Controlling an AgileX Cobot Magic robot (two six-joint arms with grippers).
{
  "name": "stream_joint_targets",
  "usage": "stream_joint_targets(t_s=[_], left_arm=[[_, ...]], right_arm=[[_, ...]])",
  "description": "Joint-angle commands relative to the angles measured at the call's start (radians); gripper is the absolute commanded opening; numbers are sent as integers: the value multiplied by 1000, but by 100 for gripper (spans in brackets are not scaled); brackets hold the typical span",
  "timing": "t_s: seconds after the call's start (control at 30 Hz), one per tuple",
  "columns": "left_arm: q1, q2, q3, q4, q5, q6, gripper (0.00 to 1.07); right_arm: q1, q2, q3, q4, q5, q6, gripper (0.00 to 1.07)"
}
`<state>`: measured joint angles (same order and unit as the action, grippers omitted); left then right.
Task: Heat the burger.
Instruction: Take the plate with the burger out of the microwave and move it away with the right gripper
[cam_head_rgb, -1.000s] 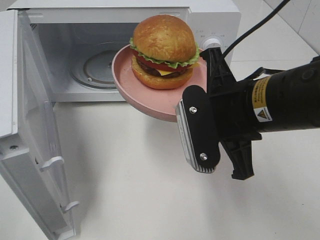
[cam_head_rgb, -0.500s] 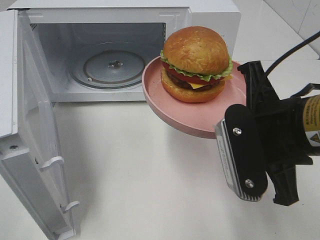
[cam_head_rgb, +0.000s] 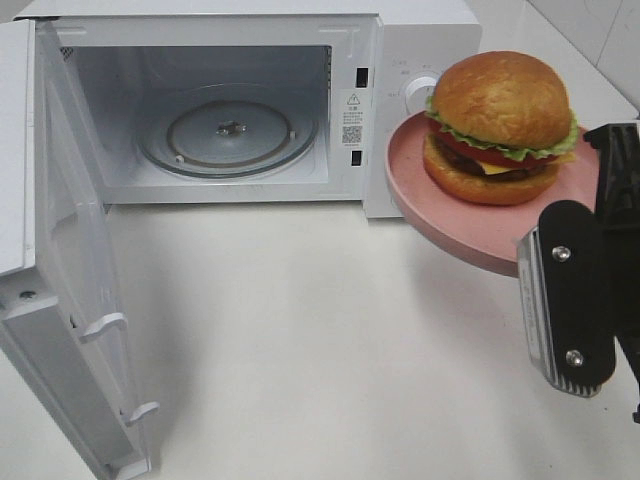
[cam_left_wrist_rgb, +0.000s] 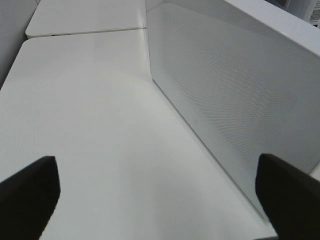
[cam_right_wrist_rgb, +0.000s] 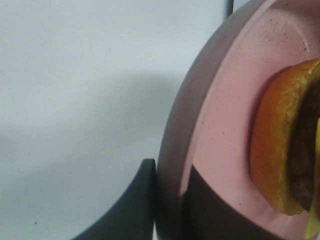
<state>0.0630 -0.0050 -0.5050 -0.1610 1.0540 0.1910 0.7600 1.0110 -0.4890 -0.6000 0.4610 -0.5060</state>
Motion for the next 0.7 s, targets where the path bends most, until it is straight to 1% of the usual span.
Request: stream_joint_targets(t_s=[0.03,0.17,0.2,0.27,0.33,0.43,0.5,0.53,0.6,0.7], left_arm=[[6,-17,1,-6,-11,-1,100],[6,-17,1,-6,-11,-1,100],[6,-17,1,-6,-11,-1,100],[6,-17,1,-6,-11,-1,100],[6,-17,1,-6,-11,-1,100],[6,-17,1,-6,-11,-1,100],[6,-17,1,-6,-11,-1,100],[6,-17,1,-6,-11,-1,100],[6,-17,1,-6,-11,-1,100],[6,-17,1,-6,-11,-1,100]], right_arm=[[-3,-40,-10,-89,78,135,2],[-3,-42,-10,-102,154,218,2],[-3,-42,-10,-102,208,262,3],[-3,-42,-10,-102,229,288,3],[-3,-42,-10,-102,312,398,3],[-3,-42,-10,-102,335,424,3],[-3,-42,-10,-102,405,492,3],[-3,-42,-10,-102,405,492,3],[-3,-42,-10,-102,491,576,3],[-3,-42,-10,-102,503,588,3]])
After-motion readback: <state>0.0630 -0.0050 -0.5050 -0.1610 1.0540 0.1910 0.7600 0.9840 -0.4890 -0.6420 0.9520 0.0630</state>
